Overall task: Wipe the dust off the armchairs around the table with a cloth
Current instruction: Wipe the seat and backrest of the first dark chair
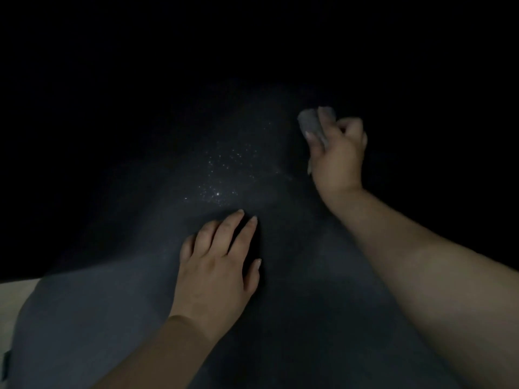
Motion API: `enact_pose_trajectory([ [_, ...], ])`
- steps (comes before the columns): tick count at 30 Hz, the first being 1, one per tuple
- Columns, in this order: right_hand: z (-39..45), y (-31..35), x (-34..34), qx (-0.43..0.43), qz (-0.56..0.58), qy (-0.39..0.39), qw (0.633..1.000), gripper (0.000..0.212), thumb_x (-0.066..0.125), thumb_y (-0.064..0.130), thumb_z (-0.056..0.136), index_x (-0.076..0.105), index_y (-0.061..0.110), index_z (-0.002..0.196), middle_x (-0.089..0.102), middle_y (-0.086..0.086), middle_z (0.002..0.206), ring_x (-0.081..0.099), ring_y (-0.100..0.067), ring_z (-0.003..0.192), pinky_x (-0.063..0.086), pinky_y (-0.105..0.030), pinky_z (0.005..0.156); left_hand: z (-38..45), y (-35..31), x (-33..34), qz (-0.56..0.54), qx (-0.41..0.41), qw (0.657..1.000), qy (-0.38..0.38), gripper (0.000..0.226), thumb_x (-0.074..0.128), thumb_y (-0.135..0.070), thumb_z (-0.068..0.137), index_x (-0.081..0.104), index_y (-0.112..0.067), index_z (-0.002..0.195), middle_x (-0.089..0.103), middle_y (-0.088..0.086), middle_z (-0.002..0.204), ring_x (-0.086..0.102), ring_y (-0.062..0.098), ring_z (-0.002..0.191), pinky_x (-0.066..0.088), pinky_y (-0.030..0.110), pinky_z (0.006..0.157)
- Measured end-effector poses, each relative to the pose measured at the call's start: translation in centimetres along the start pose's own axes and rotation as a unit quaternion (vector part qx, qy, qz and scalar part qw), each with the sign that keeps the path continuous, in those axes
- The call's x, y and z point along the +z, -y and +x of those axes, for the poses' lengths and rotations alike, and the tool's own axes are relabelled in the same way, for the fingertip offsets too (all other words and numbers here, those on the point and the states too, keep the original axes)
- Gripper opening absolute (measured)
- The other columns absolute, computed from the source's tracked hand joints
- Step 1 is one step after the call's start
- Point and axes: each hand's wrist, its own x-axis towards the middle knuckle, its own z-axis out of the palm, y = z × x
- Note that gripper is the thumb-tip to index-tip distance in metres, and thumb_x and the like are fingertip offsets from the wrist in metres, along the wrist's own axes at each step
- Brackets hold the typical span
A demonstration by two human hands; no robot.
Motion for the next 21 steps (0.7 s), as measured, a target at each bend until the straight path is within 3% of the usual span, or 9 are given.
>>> enact_pose_trajectory([
  [2, 0.6, 1.3, 1.1, -0.005, 0.003, 0.0, 1.0, 0.036, 0.058, 0.028, 0.094, 0.055, 0.021, 0.129, 0.042, -0.003, 0.112, 0.038, -0.011, 0.099, 0.035, -0.02, 0.092, 0.0, 0.2, -0.1, 0.001, 0.001, 1.0, 0.005, 0.059, 0.05, -0.046, 0.083, 0.05, -0.023, 0.138, 0.046, -0.002, 0.14, 0.043, 0.021, 0.115, 0.038, 0.044, 0.095],
  [5, -3.0, 1.4, 0.7, -0.111, -0.034, 0.068, 0.991, 0.036, 0.052, 0.031, 0.093, 0.057, 0.025, 0.128, 0.049, -0.016, 0.12, 0.045, -0.027, 0.108, 0.039, -0.036, 0.093, -0.1, 0.4, -0.1, -0.005, -0.006, 1.0, -0.002, 0.058, 0.057, -0.044, 0.083, 0.05, -0.023, 0.137, 0.046, -0.002, 0.14, 0.043, 0.021, 0.115, 0.037, 0.043, 0.095],
  [7, -4.5, -0.2, -1.0, -0.116, -0.072, 0.101, 0.985, 0.039, 0.05, 0.032, 0.092, 0.056, 0.025, 0.13, 0.05, -0.018, 0.123, 0.045, -0.033, 0.112, 0.038, -0.04, 0.095, -0.2, 0.7, -0.1, -0.003, -0.009, 1.0, -0.007, 0.058, 0.058, -0.043, 0.083, 0.05, -0.023, 0.137, 0.046, -0.002, 0.14, 0.044, 0.022, 0.116, 0.037, 0.044, 0.095],
  [9, -3.1, -1.4, -2.0, -0.1, -0.132, 0.059, 0.984, 0.039, 0.05, 0.031, 0.093, 0.056, 0.023, 0.131, 0.049, -0.017, 0.121, 0.045, -0.034, 0.113, 0.038, -0.041, 0.096, -0.4, 1.5, -0.2, 0.002, -0.012, 1.0, -0.013, 0.057, 0.054, -0.044, 0.084, 0.05, -0.023, 0.137, 0.046, -0.002, 0.14, 0.044, 0.023, 0.116, 0.037, 0.045, 0.094],
  [12, 0.4, 0.3, -0.5, -0.028, -0.064, 0.042, 0.997, 0.032, 0.051, 0.025, 0.095, 0.057, 0.022, 0.126, 0.045, -0.006, 0.112, 0.048, -0.018, 0.107, 0.04, -0.027, 0.093, -0.5, 2.5, -0.4, 0.023, -0.016, 0.999, -0.016, 0.058, 0.048, -0.048, 0.084, 0.049, -0.025, 0.137, 0.044, -0.003, 0.141, 0.043, 0.023, 0.116, 0.036, 0.044, 0.094],
  [14, 0.4, 3.2, 1.3, -0.025, -0.02, 0.017, 0.999, 0.012, 0.056, 0.017, 0.096, 0.057, 0.012, 0.107, 0.046, -0.002, 0.102, 0.053, 0.003, 0.089, 0.044, -0.012, 0.076, -0.5, 2.8, -0.4, 0.022, -0.022, 0.999, -0.017, 0.058, 0.053, -0.048, 0.084, 0.049, -0.025, 0.137, 0.044, -0.003, 0.141, 0.042, 0.023, 0.117, 0.036, 0.044, 0.094],
  [15, -0.7, 4.6, 2.0, -0.029, 0.016, 0.016, 0.999, 0.011, 0.058, 0.016, 0.096, 0.056, 0.009, 0.104, 0.048, -0.005, 0.101, 0.055, 0.002, 0.089, 0.046, -0.012, 0.073, -0.5, 2.8, -0.4, 0.019, -0.027, 0.999, -0.018, 0.059, 0.053, -0.048, 0.084, 0.049, -0.025, 0.137, 0.044, -0.003, 0.141, 0.042, 0.023, 0.117, 0.036, 0.045, 0.094],
  [18, -5.6, 4.5, 1.7, -0.158, -0.041, 0.092, 0.982, 0.04, 0.062, 0.016, 0.092, 0.056, 0.014, 0.131, 0.051, -0.017, 0.113, 0.047, -0.026, 0.104, 0.043, -0.031, 0.089, -0.6, 2.7, -0.6, 0.016, -0.04, 0.999, -0.02, 0.061, 0.046, -0.05, 0.082, 0.05, -0.024, 0.137, 0.043, -0.001, 0.141, 0.042, 0.024, 0.118, 0.036, 0.045, 0.093],
  [21, -5.1, 2.1, 0.6, -0.132, -0.107, 0.054, 0.984, 0.045, 0.061, 0.015, 0.092, 0.052, 0.017, 0.136, 0.048, -0.015, 0.114, 0.044, -0.031, 0.106, 0.036, -0.028, 0.095, -0.8, 3.2, -0.7, 0.006, -0.054, 0.998, -0.027, 0.059, 0.047, -0.05, 0.083, 0.05, -0.023, 0.136, 0.043, -0.001, 0.141, 0.041, 0.024, 0.117, 0.038, 0.046, 0.093],
])
